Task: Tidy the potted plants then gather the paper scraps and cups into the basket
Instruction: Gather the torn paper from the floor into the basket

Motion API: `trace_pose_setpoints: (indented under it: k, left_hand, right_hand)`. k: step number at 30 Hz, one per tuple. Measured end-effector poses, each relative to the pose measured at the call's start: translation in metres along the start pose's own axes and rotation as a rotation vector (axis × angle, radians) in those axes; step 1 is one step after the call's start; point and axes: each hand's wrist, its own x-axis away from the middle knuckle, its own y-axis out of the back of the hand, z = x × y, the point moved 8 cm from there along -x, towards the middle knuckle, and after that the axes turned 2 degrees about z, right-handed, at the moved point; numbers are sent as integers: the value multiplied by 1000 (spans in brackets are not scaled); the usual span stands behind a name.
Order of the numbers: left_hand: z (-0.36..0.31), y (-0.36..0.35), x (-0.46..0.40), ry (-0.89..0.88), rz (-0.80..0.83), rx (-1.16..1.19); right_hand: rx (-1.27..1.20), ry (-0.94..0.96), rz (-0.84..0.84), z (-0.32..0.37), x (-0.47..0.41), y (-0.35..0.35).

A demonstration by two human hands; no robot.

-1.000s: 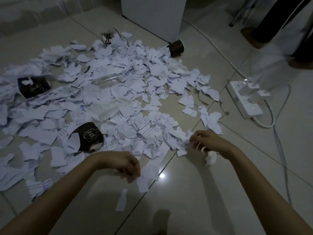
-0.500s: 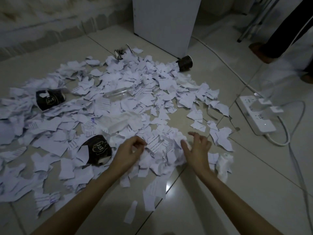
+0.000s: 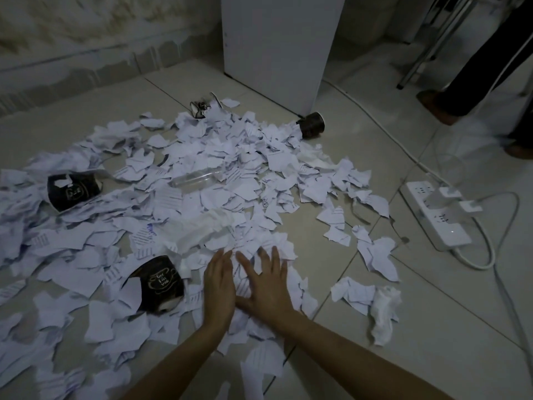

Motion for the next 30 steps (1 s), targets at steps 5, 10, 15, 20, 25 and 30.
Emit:
trace_pose_setpoints:
  k: [5, 10, 15, 20, 25, 30]
  left_hand:
    - [0, 3, -1, 88, -57, 229]
    - [-7, 1, -11, 173, -46, 324]
    - [-28, 6, -18, 97, -67, 243]
    - [-43, 2, -12, 145, -148, 403]
    - [-71, -14, -12, 287, 257, 564]
    - [-103, 17, -15, 293, 35, 642]
  right_hand:
    - [13, 80, -109, 15, -1, 7]
    - [-120, 131, -191, 20, -5, 24]
    - [-447, 135, -309, 25, -2, 54]
    - [-627, 124, -392, 37, -1, 84]
    - [-682, 180, -310, 65, -4, 106]
    - [-738, 279, -227, 93, -3, 137]
